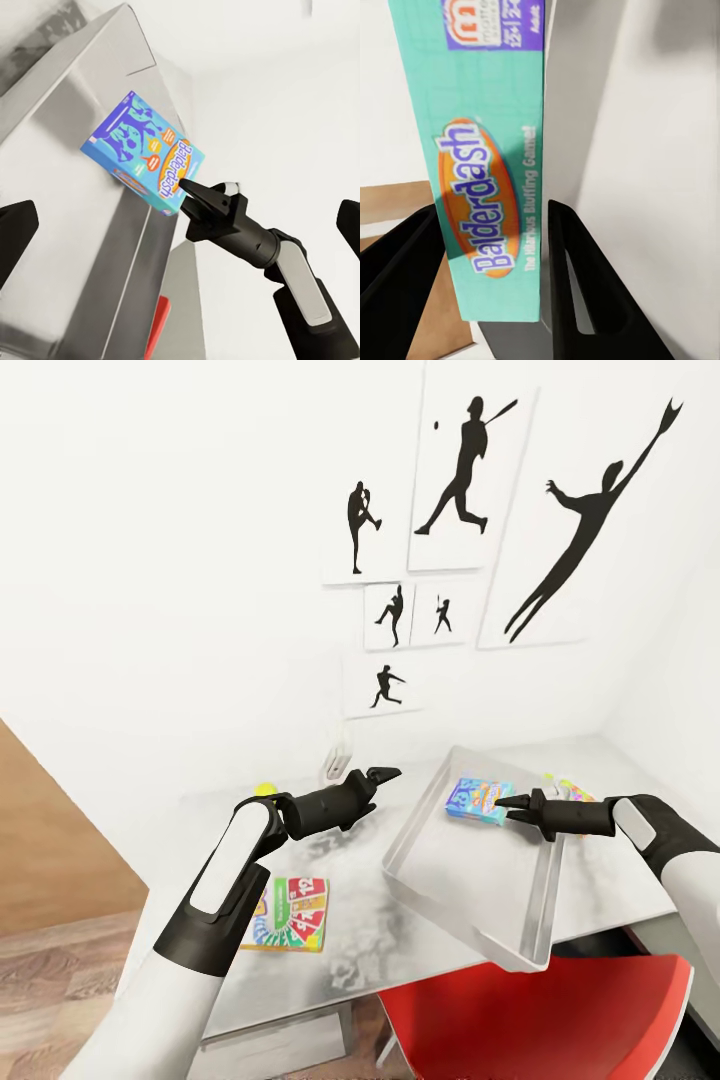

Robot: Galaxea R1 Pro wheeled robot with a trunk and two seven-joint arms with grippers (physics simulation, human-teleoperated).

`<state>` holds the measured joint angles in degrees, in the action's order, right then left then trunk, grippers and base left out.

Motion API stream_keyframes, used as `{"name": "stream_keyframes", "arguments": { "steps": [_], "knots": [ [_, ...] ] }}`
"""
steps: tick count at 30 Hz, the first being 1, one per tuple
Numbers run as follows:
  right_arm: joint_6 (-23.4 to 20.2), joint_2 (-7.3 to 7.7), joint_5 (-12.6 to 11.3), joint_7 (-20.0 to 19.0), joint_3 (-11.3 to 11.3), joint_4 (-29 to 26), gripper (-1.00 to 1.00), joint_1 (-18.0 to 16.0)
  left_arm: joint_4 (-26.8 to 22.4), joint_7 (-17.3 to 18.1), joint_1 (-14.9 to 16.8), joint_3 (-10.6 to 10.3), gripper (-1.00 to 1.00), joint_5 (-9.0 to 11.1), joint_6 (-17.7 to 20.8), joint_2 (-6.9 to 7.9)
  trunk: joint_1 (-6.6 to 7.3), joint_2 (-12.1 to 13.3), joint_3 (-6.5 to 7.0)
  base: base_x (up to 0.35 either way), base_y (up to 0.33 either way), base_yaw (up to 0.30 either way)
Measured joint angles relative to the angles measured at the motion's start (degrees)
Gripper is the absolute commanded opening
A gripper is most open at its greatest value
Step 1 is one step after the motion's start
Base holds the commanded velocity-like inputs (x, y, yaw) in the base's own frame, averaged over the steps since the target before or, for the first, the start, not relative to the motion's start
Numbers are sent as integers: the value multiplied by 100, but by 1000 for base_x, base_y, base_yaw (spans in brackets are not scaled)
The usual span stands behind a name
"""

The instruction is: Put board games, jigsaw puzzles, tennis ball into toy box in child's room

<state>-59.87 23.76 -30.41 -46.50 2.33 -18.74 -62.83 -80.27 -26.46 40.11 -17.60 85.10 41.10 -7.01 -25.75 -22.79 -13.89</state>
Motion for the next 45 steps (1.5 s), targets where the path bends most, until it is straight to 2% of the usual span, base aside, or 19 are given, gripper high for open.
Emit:
{"name": "stream_keyframes", "arguments": {
  "steps": [25, 45],
  "knots": [
    [1, 7, -9, 0, -1, 10, -100, -16, -3, 30, -2, 0, 100, 16, 0, 0, 0, 0, -234, 0, 0, 0],
    [4, 25, -10, 74, -8, 19, -100, -297, -13, 33, -5, 0, 100, 21, 3, 0, 0, -1, -421, 0, 0, 0]
  ]
}}
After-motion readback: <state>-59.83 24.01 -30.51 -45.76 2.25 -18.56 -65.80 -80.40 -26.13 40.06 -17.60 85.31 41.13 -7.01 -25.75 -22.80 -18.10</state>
